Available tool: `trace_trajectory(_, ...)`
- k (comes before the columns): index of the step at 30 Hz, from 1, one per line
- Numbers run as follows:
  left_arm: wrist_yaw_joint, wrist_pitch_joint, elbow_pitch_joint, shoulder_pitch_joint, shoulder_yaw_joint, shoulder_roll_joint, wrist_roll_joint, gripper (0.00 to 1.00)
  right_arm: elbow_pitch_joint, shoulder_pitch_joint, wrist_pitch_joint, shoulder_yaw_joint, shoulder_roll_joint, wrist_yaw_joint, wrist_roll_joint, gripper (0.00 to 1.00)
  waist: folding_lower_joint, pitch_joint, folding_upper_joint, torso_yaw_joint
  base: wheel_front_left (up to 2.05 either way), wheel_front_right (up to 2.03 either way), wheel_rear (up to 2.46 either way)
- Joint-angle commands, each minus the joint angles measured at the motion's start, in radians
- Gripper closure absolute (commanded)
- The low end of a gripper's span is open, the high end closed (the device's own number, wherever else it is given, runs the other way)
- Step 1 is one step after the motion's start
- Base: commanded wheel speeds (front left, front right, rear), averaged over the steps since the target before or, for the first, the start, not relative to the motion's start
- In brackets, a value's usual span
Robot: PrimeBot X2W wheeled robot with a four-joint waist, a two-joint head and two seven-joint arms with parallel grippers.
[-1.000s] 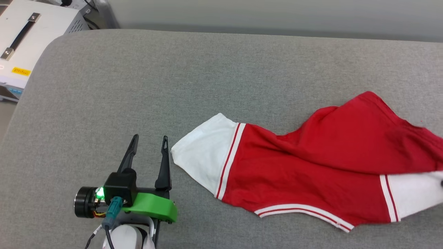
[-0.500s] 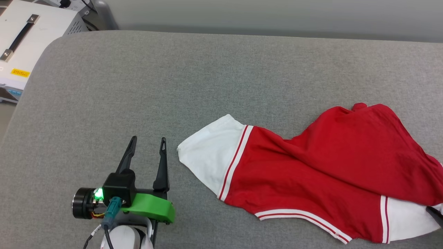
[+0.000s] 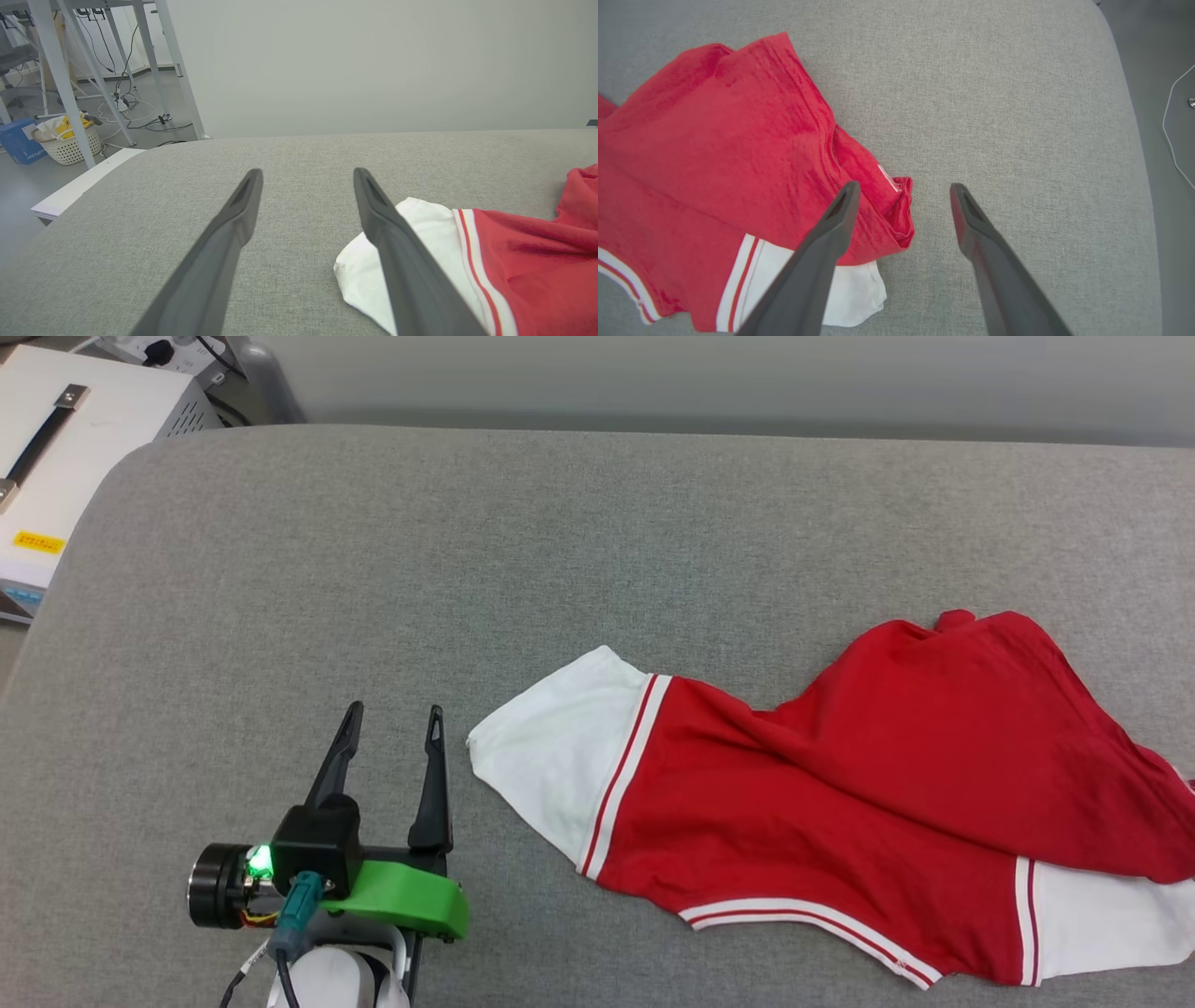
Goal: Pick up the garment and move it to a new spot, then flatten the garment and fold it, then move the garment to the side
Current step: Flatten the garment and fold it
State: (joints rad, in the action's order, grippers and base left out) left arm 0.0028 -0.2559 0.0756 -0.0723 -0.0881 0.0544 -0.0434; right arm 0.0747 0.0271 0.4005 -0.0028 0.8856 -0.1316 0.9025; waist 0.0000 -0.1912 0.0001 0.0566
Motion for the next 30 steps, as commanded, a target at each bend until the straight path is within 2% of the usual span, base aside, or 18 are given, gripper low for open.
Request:
trace_trajectory(1, -0.005, -0.006, -0.007, 0.001, 0.002, -0.003, 0.006, 0.00, -0.001, -0.009, 0.039, -0.011, -0.008, 0.001, 0.008, 0.00, 0.0000, -0.011, -0.0001, 0.004, 0.00, 0.00, 0.00)
trace_trajectory(6, -0.006, -0.006, -0.013, -0.015, -0.004, -0.003, 0.004, 0.00, 0.049, -0.064, 0.204, -0.024, -0.027, 0.001, -0.010, 0.00, 0.0000, -0.042, -0.0001, 0.019, 0.00, 0.00, 0.00)
trace_trajectory(10, -0.007, -0.006, -0.017, -0.034, -0.012, -0.003, 0.001, 0.00, 0.113, -0.135, 0.269, -0.013, -0.078, 0.001, -0.042, 0.00, 0.0000, -0.071, -0.0001, 0.035, 0.00, 0.00, 0.00)
trace_trajectory(18, -0.002, -0.006, -0.020, -0.068, -0.021, -0.004, -0.003, 0.00, 0.290, -0.246, 0.267, 0.052, -0.177, 0.001, -0.153, 0.00, 0.0000, -0.121, -0.0001, 0.059, 0.00, 0.00, 0.00)
trace_trajectory(21, 0.001, -0.006, -0.017, -0.071, -0.024, -0.004, -0.003, 0.00, 0.345, -0.251, 0.268, 0.089, -0.195, 0.001, -0.164, 0.00, 0.0000, -0.122, -0.0001, 0.065, 0.00, 0.00, 0.00)
trace_trajectory(23, 0.005, -0.006, -0.016, -0.069, -0.021, -0.004, -0.005, 0.00, 0.359, -0.253, 0.247, 0.100, -0.203, 0.001, -0.145, 1.00, 0.0000, -0.116, -0.0001, 0.062, 0.00, 0.00, 0.00)
trace_trajectory(30, 0.009, -0.006, -0.012, -0.046, -0.009, -0.004, -0.006, 0.00, 0.275, -0.251, 0.117, 0.080, -0.159, 0.001, -0.089, 1.00, 0.0000, -0.073, -0.0001, 0.038, 0.00, 0.00, 0.00)
